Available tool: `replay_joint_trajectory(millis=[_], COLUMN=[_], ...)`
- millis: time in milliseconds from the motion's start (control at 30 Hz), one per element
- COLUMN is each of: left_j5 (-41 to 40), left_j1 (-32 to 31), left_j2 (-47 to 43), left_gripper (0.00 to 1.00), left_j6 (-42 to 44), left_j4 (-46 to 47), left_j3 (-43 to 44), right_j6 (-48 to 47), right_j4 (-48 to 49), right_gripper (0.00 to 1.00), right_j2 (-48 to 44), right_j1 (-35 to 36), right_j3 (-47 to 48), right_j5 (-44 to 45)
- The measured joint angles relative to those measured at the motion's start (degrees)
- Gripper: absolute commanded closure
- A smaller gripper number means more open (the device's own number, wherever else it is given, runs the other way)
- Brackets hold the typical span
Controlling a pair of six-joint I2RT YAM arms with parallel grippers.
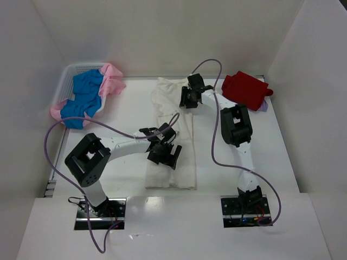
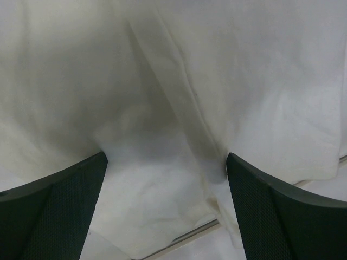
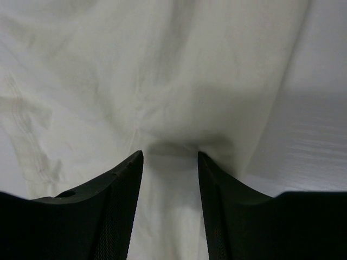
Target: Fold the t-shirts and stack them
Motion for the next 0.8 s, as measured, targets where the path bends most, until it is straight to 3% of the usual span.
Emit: replay_joint_trajectory(millis=[433,633,800], left_j5=[-6.9,-7.3,-7.6], left_j1=[-4.0,-4.3,-4.6], left_j2=[2.4,2.4,-1.1], left_gripper=[0.05,0.00,0.00], left_j6=[-1.7,-3.0,-3.3], left_j4=[-3.3,-4.2,-5.8], left_j3=[2.9,3.3,3.7], right_j6=[-0.5,-0.9,-1.3], right_j4=[-2.4,-3.1,-2.6], right_gripper=[0.44,0.33,0.16], right_j2=[5.8,6.6,2.7], right_j1=[-1.3,-1.8,-3.0], right_j3=[10.3,12.2,7.9], right_j5=[-0.8,-1.5,-2.8])
